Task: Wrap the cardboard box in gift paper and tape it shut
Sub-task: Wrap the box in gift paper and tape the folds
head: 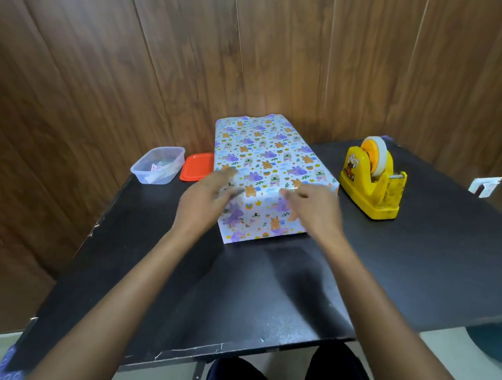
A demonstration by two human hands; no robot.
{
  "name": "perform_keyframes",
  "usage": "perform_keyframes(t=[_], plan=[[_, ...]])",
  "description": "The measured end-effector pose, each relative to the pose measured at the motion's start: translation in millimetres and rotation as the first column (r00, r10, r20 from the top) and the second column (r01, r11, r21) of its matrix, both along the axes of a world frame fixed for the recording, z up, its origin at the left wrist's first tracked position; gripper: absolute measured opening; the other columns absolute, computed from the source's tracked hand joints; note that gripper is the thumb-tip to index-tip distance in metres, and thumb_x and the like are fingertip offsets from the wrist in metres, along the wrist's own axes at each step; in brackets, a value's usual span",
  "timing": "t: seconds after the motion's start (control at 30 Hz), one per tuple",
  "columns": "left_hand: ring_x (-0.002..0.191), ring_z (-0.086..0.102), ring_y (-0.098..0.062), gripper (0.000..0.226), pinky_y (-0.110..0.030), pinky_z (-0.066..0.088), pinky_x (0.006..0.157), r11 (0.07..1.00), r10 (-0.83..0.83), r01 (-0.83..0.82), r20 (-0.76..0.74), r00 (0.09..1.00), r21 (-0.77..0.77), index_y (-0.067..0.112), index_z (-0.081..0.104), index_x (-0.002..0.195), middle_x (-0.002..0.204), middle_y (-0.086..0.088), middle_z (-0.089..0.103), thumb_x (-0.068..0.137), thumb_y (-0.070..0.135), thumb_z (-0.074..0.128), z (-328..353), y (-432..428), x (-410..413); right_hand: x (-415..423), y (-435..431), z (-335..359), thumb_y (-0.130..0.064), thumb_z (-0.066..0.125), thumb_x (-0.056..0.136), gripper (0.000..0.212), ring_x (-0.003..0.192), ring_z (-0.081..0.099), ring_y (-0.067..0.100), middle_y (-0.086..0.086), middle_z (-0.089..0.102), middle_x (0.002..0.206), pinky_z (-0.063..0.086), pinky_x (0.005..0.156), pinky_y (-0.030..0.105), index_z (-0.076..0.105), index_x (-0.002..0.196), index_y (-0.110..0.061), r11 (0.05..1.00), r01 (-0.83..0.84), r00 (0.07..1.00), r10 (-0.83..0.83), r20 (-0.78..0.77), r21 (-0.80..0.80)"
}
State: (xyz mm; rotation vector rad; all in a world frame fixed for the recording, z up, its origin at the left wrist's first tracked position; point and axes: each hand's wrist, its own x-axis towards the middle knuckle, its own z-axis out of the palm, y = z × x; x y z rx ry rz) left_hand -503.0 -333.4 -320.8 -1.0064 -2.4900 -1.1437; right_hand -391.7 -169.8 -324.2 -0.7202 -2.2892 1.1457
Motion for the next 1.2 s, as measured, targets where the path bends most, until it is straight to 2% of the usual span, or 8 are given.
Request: perform_keyframes(t=[0.13, 0.23, 0.37, 0.6, 0.8, 0.9, 1.0, 1.2], plan=[[0.107, 0.059, -0.013, 0.054, -0.039, 0.047, 0.097, 0.954, -0.023, -0.133, 0.509, 0.860, 0.268, 0.013, 0.046, 0.132, 0.126, 0.004, 0.058, 0.087, 0.036, 0.063, 8, 9, -26, -3, 47, 17, -0.037, 0.050, 0.093, 0.030, 0.097, 0.052, 0.029, 0.011, 0.061, 0.093, 0.032, 0.068, 0.031, 0.057, 0.082, -0.009, 0.902, 0.350, 0.937, -0.330, -0.117, 0.251], [0.105, 0.064, -0.025, 0.038, -0.046, 0.047, 0.098, 0.901, -0.259, -0.130, 0.751, 0.607, 0.415, 0.009, 0.051, 0.128, 0.121, -0.010, 0.064, 0.092, 0.020, 0.058, 5, 18, -21, -15, 72, 25, -0.043, 0.053, 0.092, 0.047, 0.096, 0.059, 0.030, 0.015, 0.063, 0.109, 0.043, 0.071, 0.032, 0.058, 0.112, -0.001, 0.974, 0.185, 0.981, -0.175, 0.087, -0.132], [0.105, 0.064, -0.029, 0.038, -0.043, 0.054, 0.087, 0.757, -0.524, -0.155, 0.732, 0.435, 0.634, 0.010, 0.052, 0.128, 0.117, -0.012, 0.066, 0.090, 0.005, 0.051, 3, 30, 10, -11, 89, 27, -0.025, 0.063, 0.090, 0.024, 0.063, 0.055, 0.019, 0.011, 0.062, 0.081, 0.038, 0.054, 0.024, 0.059, 0.084, -0.002, 0.912, -0.007, 0.984, 0.078, 0.159, -0.409], [0.122, 0.050, -0.006, 0.078, -0.035, 0.037, 0.108, 0.742, -0.416, -0.238, 0.708, 0.571, 0.627, 0.034, 0.037, 0.128, 0.133, 0.011, 0.049, 0.061, 0.047, 0.074, -31, 45, 92, 2, 125, 63, -0.017, 0.056, 0.093, 0.028, 0.090, 0.044, 0.020, 0.009, 0.049, 0.095, 0.035, 0.079, 0.026, 0.047, 0.066, -0.020, 0.997, -0.058, 0.925, 0.074, 0.372, -0.054], [0.081, 0.063, -0.019, 0.058, -0.026, 0.050, 0.049, 0.681, -0.304, -0.544, 0.866, 0.398, 0.489, 0.017, 0.043, 0.127, 0.113, -0.007, 0.063, 0.078, 0.030, 0.071, -8, 30, 37, -5, 105, 57, -0.044, 0.050, 0.095, 0.054, 0.089, 0.057, 0.035, 0.017, 0.061, 0.083, 0.045, 0.075, 0.036, 0.066, 0.098, 0.007, 0.997, -0.059, 0.888, 0.028, 0.458, 0.055], [0.096, 0.066, -0.028, 0.053, -0.043, 0.058, 0.073, 0.585, -0.399, -0.547, 0.800, 0.448, 0.599, 0.019, 0.040, 0.126, 0.121, -0.012, 0.060, 0.081, 0.011, 0.067, -14, 32, 34, 0, 110, 62, -0.033, 0.066, 0.086, 0.044, 0.115, 0.054, 0.040, 0.024, 0.059, 0.119, 0.046, 0.094, 0.041, 0.066, 0.105, 0.007, 0.990, -0.072, 0.937, 0.108, 0.333, -0.121], [0.099, 0.066, -0.032, 0.052, -0.051, 0.056, 0.079, 0.547, -0.484, -0.475, 0.723, 0.493, 0.689, 0.018, 0.043, 0.131, 0.117, -0.014, 0.064, 0.084, 0.002, 0.059, -15, 33, 40, 13, 116, 72, -0.020, 0.074, 0.078, 0.015, 0.116, 0.055, 0.027, 0.012, 0.064, 0.116, 0.047, 0.092, 0.040, 0.071, 0.087, -0.008, 0.954, -0.147, 0.952, 0.209, 0.226, -0.262], [0.098, 0.065, -0.035, 0.054, -0.054, 0.054, 0.078, 0.621, -0.374, -0.510, 0.797, 0.474, 0.595, 0.014, 0.037, 0.124, 0.115, -0.014, 0.061, 0.080, 0.002, 0.066, -10, 38, 40, 20, 106, 78, -0.041, 0.065, 0.083, 0.057, 0.124, 0.046, 0.028, 0.004, 0.054, 0.105, 0.038, 0.093, 0.038, 0.052, 0.127, -0.007, 0.864, -0.190, 0.826, 0.398, 0.400, -0.466]])
